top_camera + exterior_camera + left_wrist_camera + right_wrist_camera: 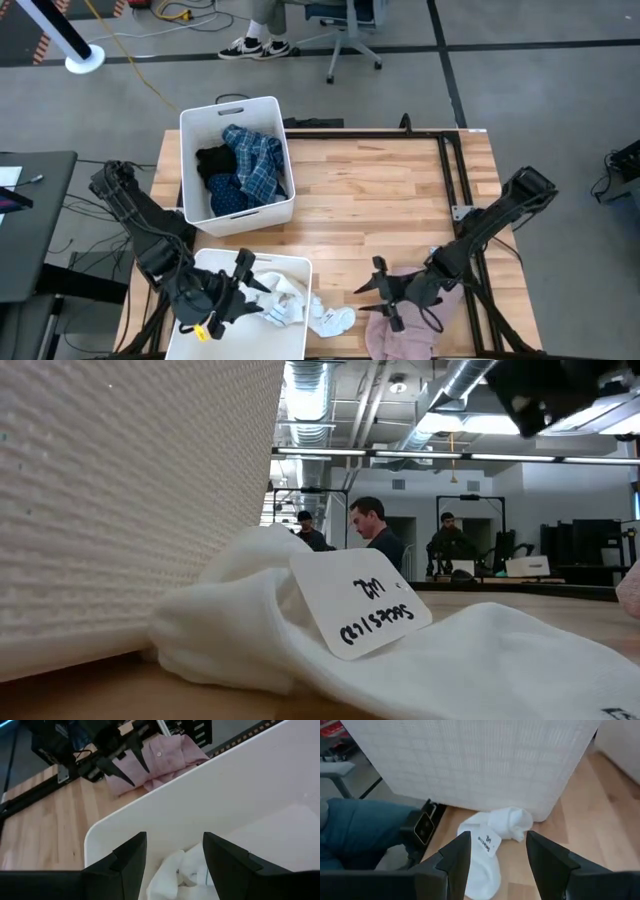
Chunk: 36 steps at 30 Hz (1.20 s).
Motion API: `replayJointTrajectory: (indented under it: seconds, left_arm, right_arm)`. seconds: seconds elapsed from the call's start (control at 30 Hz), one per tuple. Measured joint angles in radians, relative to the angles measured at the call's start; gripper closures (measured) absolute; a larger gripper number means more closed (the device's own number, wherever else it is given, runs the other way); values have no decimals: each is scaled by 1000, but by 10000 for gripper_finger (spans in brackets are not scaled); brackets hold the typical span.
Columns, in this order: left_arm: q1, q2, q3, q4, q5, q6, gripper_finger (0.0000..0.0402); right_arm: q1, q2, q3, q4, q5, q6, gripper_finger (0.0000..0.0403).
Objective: Sort clothes
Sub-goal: Put the white sock into the bottom white laundry organizer
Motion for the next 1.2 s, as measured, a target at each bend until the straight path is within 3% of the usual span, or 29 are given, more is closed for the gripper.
replayJointTrajectory:
  seconds: [0.27,0.63,0.8,0.93,1.1,1.2]
  left_arm:
    - [-9,0,-3,15,-2,2,212]
    - [-8,0,-3,14,-1,-9,212]
    - [-8,0,-4,14,-1,-11,212]
    - [-8,0,-4,14,-1,-11,212]
    - [-6,0,-4,14,-3,-9,212]
    - [-5,0,-4,14,-8,-9,212]
  right_arm:
    - [-42,237,3,187,-88,20,198]
    - [-84,428,74,176,-232,40,198]
    - [-84,472,105,121,-233,58,205]
    - [-84,476,116,113,-228,9,259]
    - [-85,467,132,104,-240,-96,382]
    - [-85,465,136,100,-246,-101,389]
